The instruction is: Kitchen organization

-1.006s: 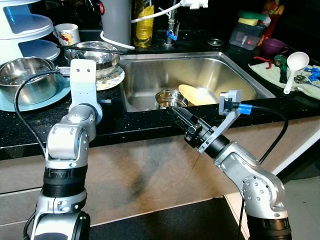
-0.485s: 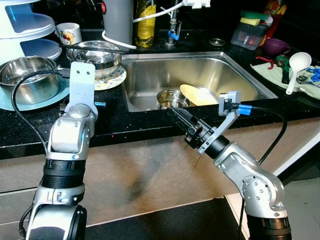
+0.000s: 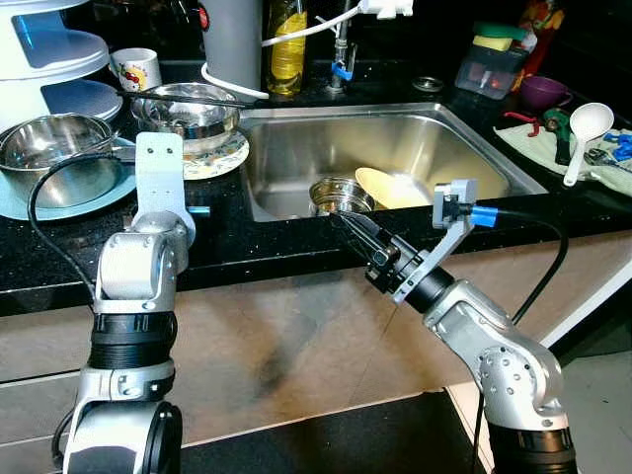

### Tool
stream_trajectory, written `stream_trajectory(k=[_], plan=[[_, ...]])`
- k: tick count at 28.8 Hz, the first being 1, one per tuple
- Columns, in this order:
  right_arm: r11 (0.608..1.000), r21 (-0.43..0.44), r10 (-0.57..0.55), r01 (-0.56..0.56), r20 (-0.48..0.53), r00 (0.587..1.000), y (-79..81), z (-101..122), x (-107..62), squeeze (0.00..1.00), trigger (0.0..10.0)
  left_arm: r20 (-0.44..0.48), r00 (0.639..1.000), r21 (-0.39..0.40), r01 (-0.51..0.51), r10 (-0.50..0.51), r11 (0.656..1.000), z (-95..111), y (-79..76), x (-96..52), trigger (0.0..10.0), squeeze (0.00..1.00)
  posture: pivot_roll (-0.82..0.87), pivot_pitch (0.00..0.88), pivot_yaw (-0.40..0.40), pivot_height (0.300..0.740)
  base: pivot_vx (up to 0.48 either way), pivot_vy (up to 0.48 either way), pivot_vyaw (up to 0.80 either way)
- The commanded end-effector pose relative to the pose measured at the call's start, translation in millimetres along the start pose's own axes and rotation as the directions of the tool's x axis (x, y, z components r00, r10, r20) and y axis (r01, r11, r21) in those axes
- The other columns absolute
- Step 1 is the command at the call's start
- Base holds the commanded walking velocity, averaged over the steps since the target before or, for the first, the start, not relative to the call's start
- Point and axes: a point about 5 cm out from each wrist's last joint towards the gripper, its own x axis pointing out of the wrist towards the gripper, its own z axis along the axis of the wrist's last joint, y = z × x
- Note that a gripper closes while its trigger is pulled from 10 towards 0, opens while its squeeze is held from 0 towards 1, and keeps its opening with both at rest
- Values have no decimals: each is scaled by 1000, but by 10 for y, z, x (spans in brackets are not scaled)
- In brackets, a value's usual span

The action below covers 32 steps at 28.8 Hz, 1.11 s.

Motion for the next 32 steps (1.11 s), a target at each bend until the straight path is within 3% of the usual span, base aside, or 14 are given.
stream_trajectory(k=[1, 3, 4, 5, 6, 8, 9, 10, 32], plan=[[1000, -19, -3, 4, 8, 1000, -15, 28, -23, 0, 10000, -145, 989, 7, 17, -15, 1000, -256, -30, 49, 10000, 0, -24, 168, -29, 740, 0, 0, 0], [1000, -19, -2, 2, 8, 1000, -13, 26, -23, 0, 10000, -154, 987, -28, 41, -45, 999, -262, -39, 45, 9843, 0, -23, 166, -29, 740, 0, 0, 0], [1000, -19, -1, 1, 8, 1000, -12, 24, -22, 0, 10000, -160, 985, -52, 56, -64, 997, -267, -45, 42, 8588, 0, -23, 166, -28, 740, 0, 0, 0], [1000, -19, -1, 1, 8, 1000, -12, 24, -22, 0, 10000, -160, 985, -52, 56, -64, 997, -267, -45, 42, 8588, 0, -23, 166, -28, 740, 0, 0, 0], [1000, -18, -1, 1, 8, 1000, -10, 23, -22, 0, 10000, -165, 983, -66, 72, -82, 995, -270, -50, 38, 4941, 0, -24, 165, -28, 740, 0, 0, 0], [1000, -18, 0, 0, 9, 1000, -9, 23, -21, 0, 10000, -169, 980, -77, 92, -104, 993, -272, -57, 35, 4941, 0, -25, 164, -28, 740, 0, 0, 0], [1000, -18, 0, 0, 9, 1000, -9, 23, -22, 0, 10000, -172, 977, -84, 113, -126, 990, -273, -66, 30, 3686, 0, -24, 164, -27, 740, 0, 0, 0], [1000, -18, -1, 1, 9, 1000, -11, 23, -24, 0, 10000, -170, 976, -79, 128, -140, 989, -271, -66, 27, 0, 0, -24, 164, -27, 740, 0, 0, 0], [1000, -23, 8, -8, 6, 1000, -19, 35, -18, 0, 10000, -102, 991, -86, 72, -81, 994, -168, 55, 39, 0, 0, -28, 170, -31, 740, 0, 0, 0]])
